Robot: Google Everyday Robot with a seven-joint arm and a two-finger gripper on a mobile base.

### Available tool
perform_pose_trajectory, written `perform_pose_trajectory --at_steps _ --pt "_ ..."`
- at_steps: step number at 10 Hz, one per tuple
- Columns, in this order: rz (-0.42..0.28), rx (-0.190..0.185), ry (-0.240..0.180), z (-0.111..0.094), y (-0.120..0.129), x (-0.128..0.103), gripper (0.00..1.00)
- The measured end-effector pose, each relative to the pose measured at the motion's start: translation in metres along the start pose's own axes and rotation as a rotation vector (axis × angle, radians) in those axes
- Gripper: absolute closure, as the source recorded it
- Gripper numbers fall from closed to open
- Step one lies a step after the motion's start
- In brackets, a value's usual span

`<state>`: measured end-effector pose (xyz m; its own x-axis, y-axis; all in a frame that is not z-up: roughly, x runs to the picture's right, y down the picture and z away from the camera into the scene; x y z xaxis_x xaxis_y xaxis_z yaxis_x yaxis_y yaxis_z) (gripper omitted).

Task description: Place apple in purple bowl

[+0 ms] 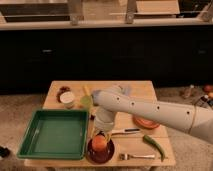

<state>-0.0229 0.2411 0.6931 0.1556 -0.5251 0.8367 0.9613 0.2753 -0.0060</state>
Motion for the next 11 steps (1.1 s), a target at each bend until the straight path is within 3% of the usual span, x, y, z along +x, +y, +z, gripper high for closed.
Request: perform_pose_trajectory --at_steps 1,3,4,8,9,11 --pt "0.003 0.004 -0.007 -0.0006 0.0011 0.0001 0.96" --pt "0.009 0.009 -0.021 -0.0011 0.0032 0.0004 0.78" --pt "0.002 0.010 -0.034 -0.0008 0.0023 -0.0006 0.65" --pt "-0.022 0.000 -0.052 -0.0017 0.0009 -0.0053 0.27" --pt "-0.027 -0.002 -0.053 -0.0022 0.0009 -0.0063 0.22" --pt "-0.037 -0.005 -0.057 -0.0031 0.0005 -0.0082 0.20"
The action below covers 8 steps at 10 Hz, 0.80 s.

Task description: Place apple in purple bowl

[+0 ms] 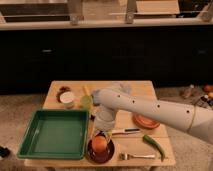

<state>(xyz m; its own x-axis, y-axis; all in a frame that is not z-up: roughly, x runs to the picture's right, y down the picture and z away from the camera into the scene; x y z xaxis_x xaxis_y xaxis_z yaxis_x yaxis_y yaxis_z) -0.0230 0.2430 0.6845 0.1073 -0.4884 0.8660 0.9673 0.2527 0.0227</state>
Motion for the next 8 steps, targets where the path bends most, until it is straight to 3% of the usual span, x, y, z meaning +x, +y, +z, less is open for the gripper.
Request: perform_pose_trajectory --at_steps 8 --pt "-0.003 0.002 -0.013 -0.0062 0.0003 0.0009 0.20"
